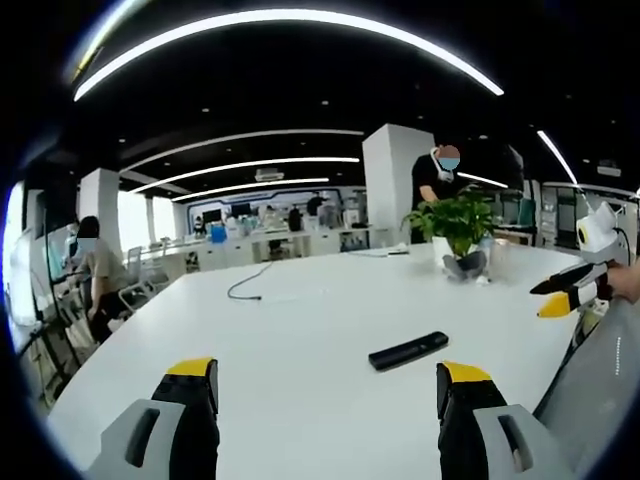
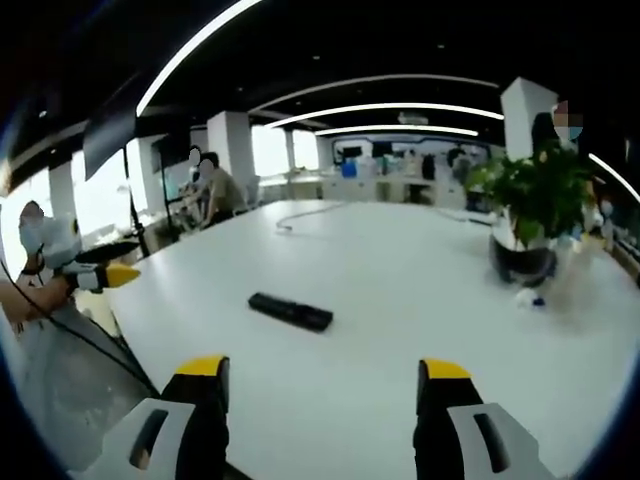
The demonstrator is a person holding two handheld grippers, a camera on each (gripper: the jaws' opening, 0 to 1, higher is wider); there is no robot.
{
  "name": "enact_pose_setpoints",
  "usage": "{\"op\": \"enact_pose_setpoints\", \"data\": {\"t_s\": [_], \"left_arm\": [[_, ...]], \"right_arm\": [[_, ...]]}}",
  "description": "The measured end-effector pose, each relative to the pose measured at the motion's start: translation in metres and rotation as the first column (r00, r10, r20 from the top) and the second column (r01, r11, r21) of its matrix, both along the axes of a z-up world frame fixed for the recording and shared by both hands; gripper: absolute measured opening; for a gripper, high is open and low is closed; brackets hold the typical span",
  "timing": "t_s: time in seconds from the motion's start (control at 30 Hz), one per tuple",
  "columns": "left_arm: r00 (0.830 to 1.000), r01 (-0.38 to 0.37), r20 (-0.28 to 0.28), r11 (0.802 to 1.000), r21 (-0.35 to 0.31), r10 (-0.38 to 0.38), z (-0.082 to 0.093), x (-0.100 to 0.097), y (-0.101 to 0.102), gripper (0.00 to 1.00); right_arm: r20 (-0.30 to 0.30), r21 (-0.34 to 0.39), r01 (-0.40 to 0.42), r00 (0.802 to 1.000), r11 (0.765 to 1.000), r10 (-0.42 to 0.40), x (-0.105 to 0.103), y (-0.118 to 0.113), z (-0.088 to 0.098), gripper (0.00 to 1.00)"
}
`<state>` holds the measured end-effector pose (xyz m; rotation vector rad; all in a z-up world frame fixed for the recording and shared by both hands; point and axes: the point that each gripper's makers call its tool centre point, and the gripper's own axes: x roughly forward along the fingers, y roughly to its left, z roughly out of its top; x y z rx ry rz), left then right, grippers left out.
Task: Press the specified remote control buttons in sequence, fully releasing each button before pressing the next.
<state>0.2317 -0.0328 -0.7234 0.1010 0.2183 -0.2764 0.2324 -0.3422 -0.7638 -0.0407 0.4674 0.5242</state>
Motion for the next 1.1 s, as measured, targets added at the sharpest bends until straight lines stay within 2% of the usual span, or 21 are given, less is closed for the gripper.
{"op": "enact_pose_setpoints", "data": {"t_s": [1.1], "left_arm": [[1.000,0.006,-0.014,1.000,0.011,-0.006,-0.0044,0.0005,-0.0020,0.94]], "right_arm": [[0.005,-0.015,-0.013,1.000,1.000,0.013,0.0002,0.0001,-0.0013,0.74]]}}
